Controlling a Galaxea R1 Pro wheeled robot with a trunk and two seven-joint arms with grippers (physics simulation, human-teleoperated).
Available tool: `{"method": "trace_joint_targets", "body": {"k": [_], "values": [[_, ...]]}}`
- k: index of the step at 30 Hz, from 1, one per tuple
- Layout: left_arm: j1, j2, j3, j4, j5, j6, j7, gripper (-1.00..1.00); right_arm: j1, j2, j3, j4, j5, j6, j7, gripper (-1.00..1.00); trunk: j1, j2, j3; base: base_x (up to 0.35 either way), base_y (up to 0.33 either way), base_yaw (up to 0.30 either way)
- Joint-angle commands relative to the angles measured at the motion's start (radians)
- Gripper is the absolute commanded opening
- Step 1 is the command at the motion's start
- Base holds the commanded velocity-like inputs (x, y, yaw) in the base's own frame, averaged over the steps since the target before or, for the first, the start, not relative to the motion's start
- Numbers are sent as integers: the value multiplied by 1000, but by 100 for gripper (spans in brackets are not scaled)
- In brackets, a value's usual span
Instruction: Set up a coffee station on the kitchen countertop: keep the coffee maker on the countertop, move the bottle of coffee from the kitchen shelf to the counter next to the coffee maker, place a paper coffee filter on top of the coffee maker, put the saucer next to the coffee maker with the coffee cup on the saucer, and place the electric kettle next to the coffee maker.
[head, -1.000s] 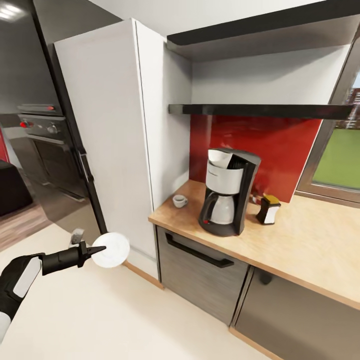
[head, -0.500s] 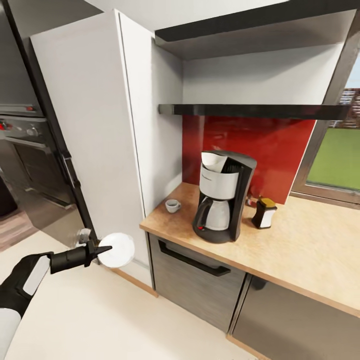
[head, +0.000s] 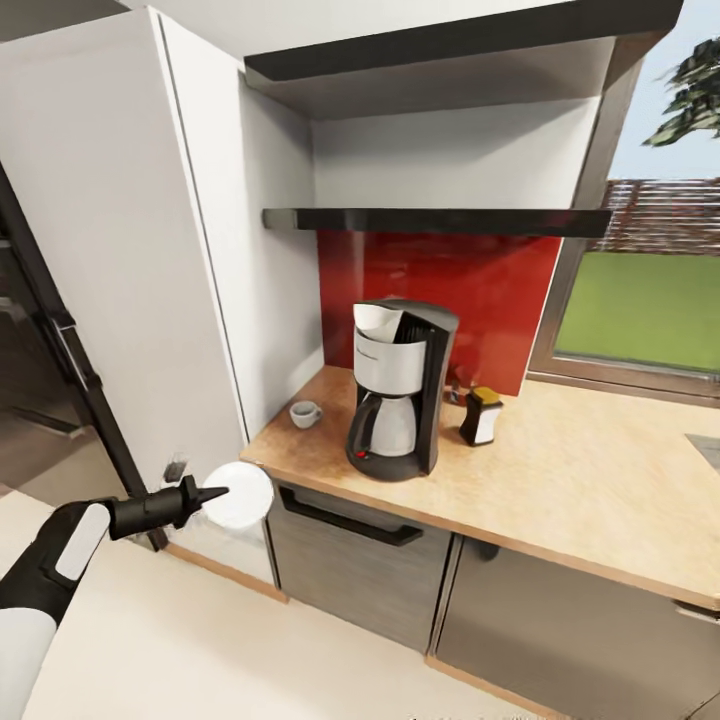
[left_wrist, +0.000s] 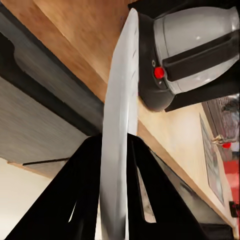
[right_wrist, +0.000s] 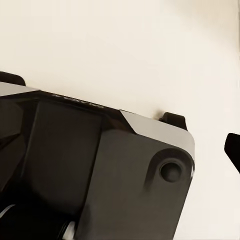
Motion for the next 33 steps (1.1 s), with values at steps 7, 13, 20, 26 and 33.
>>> {"method": "trace_joint_targets", "body": {"k": [7,13,20,26,33], "values": [[-67,8,1,11,44,8,-3,-100,-1,0,9,-1,-10,5,2,100,0,-1,-2,0,0,-269],[-101,-1,1,23,48,12,-4,-100,-1,0,7,-2,-12,5,0,100,0,-1,-2,0,0,-261],[-112,-2,4,93,45,10,3,-100,-1,-13,7,-2,-12,5,-3,100,0,-1,-2,0,0,-257],[-111,-2,7,195,45,4,27,-100,-1,-24,6,-4,-13,5,-4,100,0,-1,-2,0,0,-59],[-95,10,14,213,51,-3,85,-100,11,-36,5,-6,-18,6,-4,100,0,-1,-2,0,0,-3]]}}
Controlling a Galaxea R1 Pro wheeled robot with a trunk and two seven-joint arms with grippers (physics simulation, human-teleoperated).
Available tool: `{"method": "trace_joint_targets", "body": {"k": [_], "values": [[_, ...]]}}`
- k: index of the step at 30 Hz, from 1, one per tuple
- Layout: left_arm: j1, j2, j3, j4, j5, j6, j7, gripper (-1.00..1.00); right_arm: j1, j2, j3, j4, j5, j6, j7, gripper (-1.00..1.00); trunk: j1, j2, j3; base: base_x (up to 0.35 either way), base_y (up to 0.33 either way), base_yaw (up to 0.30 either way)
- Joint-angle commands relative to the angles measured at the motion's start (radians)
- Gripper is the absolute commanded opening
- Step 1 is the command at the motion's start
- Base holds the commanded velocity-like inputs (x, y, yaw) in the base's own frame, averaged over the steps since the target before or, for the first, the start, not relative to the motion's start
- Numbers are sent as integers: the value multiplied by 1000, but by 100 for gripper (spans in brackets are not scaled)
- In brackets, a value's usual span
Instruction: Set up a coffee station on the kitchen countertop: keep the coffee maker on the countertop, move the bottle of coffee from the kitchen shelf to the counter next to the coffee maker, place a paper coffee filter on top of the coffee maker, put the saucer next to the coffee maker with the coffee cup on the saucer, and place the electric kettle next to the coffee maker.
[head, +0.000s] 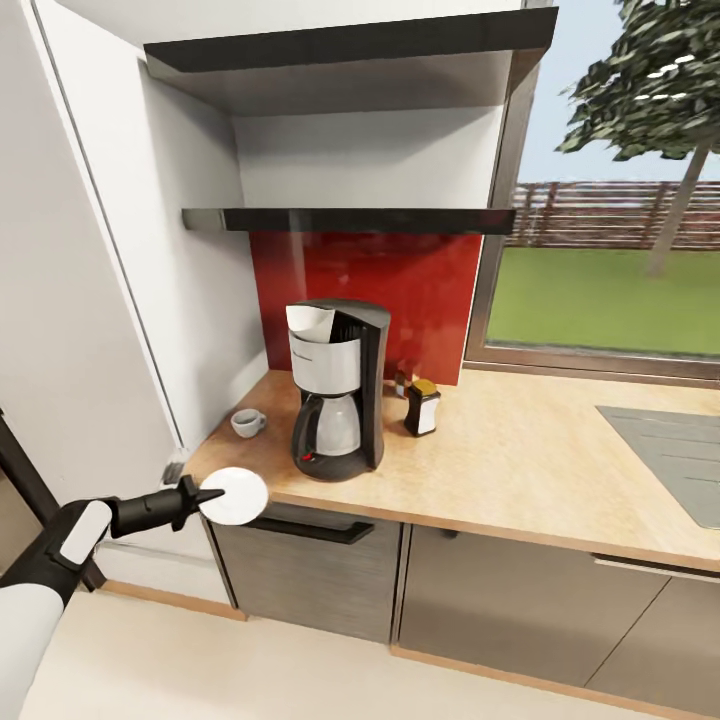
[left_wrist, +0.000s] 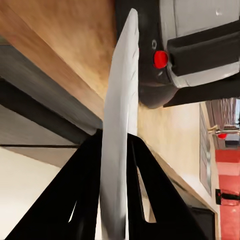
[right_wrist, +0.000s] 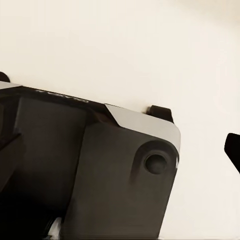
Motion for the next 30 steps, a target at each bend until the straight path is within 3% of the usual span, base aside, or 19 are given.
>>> {"method": "trace_joint_targets", "body": {"k": [1,5,9,18,30], "values": [[5,5,9,1,-1,5,-1,-100,-1,4,8,-1,-11,5,1,100,0,-1,-1,0,0,0],[23,-5,4,3,2,7,0,-100,-5,20,6,-1,-15,5,0,100,0,-1,-1,0,0,0],[24,-9,7,-3,4,8,-26,-100,-7,20,6,-1,-16,5,1,100,0,-1,-1,0,0,0],[12,-8,38,-9,2,8,-2,-100,-7,-27,-5,0,-15,6,0,100,0,-1,-1,0,0,-60],[-17,-23,107,-51,6,8,52,-100,-7,-32,-12,1,-14,6,-1,100,0,-1,-1,0,0,-87]]}}
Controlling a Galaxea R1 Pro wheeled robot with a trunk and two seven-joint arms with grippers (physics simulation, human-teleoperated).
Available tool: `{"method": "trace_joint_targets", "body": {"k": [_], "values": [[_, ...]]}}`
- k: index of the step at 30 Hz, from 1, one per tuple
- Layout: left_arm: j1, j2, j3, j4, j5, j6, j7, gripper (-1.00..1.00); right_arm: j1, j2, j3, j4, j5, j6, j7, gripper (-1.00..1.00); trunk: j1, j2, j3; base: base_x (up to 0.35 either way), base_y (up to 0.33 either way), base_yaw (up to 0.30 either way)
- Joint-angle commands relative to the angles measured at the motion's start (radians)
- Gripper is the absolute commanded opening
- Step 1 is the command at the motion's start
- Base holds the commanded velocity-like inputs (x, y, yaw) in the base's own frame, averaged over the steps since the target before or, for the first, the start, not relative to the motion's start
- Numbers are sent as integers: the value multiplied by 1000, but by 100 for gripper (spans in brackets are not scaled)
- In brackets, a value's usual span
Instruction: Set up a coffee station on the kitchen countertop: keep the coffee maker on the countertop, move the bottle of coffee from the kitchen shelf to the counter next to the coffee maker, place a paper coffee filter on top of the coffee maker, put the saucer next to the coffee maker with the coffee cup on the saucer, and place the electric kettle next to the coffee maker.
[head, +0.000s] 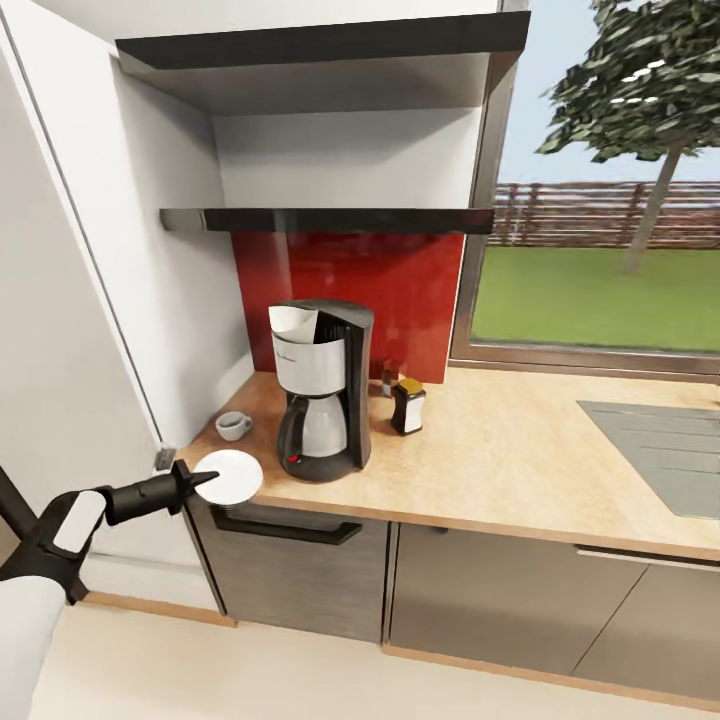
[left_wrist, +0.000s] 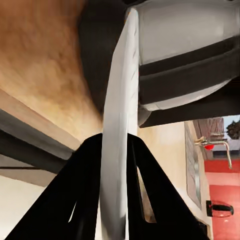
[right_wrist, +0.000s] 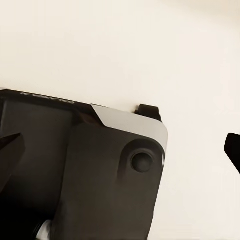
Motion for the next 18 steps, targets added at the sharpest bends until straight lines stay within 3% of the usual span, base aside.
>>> {"method": "trace_joint_targets", "body": {"k": [1,4,8,12,18], "values": [[-2,-1,84,-40,-8,4,242,-100,0,0,9,-1,-10,5,2,100,0,-1,-2,0,0,-2],[-3,-3,119,-69,-8,3,292,-100,0,0,8,-1,-10,5,2,100,0,-1,-2,0,0,0],[-4,-10,140,-103,-7,2,379,-100,1,0,9,0,-10,5,2,100,0,-1,-2,0,0,0],[0,-45,143,-107,-10,-7,402,-100,1,0,9,1,-10,5,1,100,0,-1,-2,0,0,0],[10,-101,142,-108,-8,-75,433,-100,9,-3,9,1,-9,4,0,100,0,-1,-2,0,0,0]]}}
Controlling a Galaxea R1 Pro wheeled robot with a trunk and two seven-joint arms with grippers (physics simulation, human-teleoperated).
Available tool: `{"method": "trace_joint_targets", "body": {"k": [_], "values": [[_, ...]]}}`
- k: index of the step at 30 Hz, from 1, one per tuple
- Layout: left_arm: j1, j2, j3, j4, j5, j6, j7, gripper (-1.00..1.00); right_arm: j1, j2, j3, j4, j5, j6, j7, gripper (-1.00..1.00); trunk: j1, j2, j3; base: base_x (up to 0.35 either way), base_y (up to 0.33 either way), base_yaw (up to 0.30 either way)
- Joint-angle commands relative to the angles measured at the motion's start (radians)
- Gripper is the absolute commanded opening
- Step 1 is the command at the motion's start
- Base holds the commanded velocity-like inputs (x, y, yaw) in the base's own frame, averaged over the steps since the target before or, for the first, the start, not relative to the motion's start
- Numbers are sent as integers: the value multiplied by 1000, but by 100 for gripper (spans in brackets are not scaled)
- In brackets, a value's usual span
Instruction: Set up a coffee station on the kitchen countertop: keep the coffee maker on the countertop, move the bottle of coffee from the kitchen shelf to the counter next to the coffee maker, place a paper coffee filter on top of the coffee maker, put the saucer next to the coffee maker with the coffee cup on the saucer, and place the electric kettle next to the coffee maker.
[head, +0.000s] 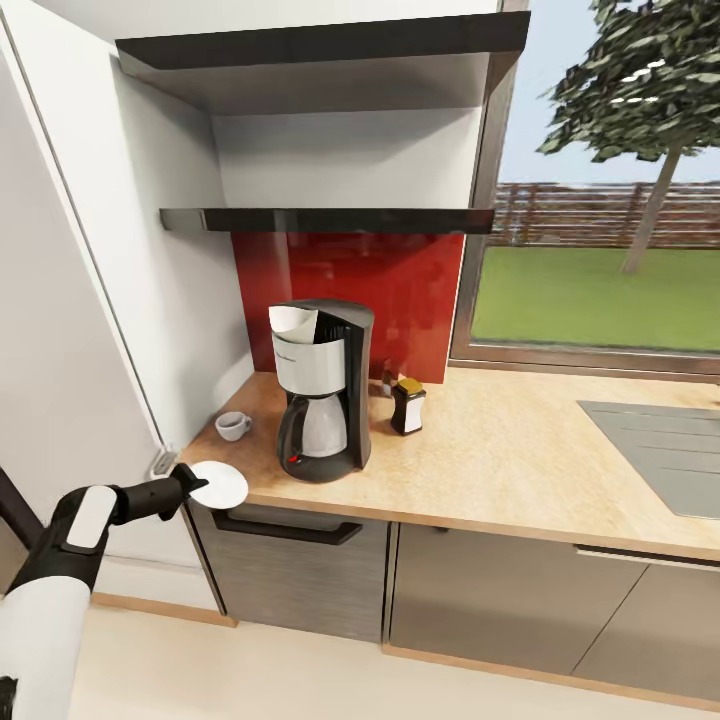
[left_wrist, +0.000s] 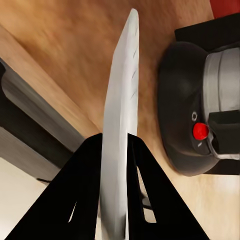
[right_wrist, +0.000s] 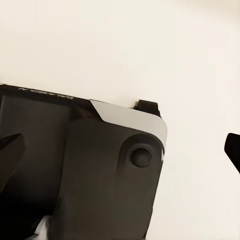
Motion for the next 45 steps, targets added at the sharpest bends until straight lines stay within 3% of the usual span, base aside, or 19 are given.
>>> {"method": "trace_joint_targets", "body": {"k": [1,9,45], "values": [[-1,-5,3,-1,-11,2,-6,-100,1,-2,9,-2,-10,5,2,100,0,-1,-2,0,0,0],[-8,-22,2,-3,-10,-4,-1,-100,6,-4,9,-2,-10,5,2,100,0,-1,-2,24,0,0],[4,-26,2,0,-10,-5,-3,-100,23,-15,9,-2,-11,8,1,100,0,-1,-2,112,0,0]]}}
